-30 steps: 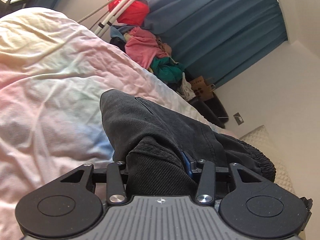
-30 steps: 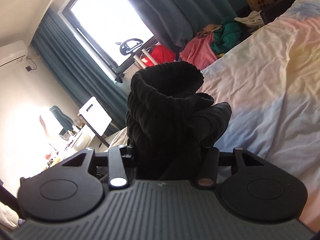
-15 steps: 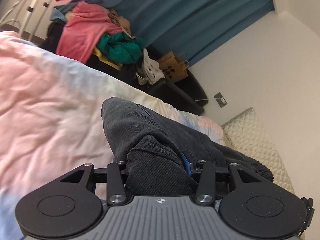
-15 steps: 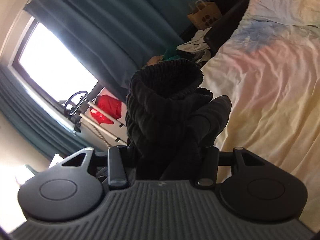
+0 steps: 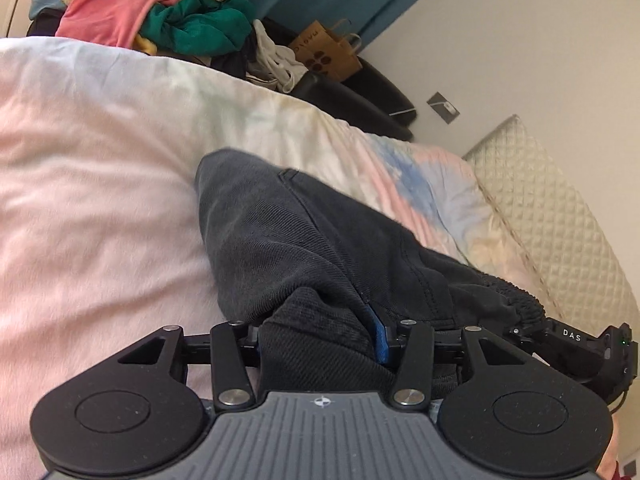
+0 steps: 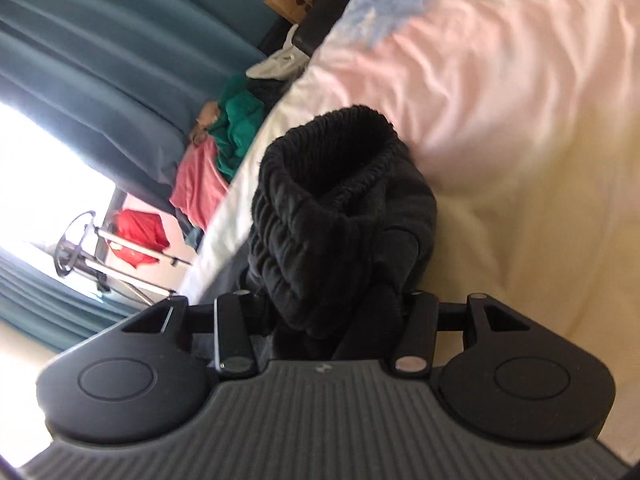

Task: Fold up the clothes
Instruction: 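Lower the folded bundle onto the bed and open both grippers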

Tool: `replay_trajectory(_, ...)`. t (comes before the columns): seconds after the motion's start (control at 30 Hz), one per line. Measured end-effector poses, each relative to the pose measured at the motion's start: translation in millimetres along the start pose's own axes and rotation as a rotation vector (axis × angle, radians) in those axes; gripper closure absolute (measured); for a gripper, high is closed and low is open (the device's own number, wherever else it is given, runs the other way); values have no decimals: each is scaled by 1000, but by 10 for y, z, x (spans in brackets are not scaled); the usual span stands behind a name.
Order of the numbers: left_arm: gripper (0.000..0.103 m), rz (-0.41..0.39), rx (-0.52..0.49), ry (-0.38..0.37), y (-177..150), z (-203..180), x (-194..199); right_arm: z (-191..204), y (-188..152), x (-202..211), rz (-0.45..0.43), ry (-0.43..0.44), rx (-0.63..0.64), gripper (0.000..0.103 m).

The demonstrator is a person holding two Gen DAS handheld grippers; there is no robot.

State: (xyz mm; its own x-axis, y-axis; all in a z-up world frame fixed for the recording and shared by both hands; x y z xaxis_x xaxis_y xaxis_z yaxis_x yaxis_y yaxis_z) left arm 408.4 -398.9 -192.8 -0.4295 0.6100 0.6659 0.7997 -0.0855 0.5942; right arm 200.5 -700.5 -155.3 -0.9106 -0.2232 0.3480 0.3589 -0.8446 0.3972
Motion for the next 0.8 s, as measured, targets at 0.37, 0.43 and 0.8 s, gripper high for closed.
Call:
replay_trajectory(0.37,42,-44,-65,33,-338,14,209,-435,-473,126,-18,2,-73,39)
replay_trajectory(0.43,38,-41,-65,70,-313,-38,326,-360,-453,198,-14,-22,-112,37)
replay_trajectory(0.8,27,-89,-248,213,-260,-799,1577,715,-507,1140,-25,-155,154,37)
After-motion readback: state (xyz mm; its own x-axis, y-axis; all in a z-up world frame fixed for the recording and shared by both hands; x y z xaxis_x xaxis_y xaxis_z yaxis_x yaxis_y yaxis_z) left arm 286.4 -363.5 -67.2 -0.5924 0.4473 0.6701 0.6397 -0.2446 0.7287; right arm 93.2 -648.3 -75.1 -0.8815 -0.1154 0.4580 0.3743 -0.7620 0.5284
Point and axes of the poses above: each gripper's, at about its wrist camera, not at the fingertips, and x roughly against the way its jaws point, z to its left, y to its top, the point moved 3 cm from there along -x, roughly the way its jaws point, and after that the axes turned 14 degrees about y, right-handed, at the moved point
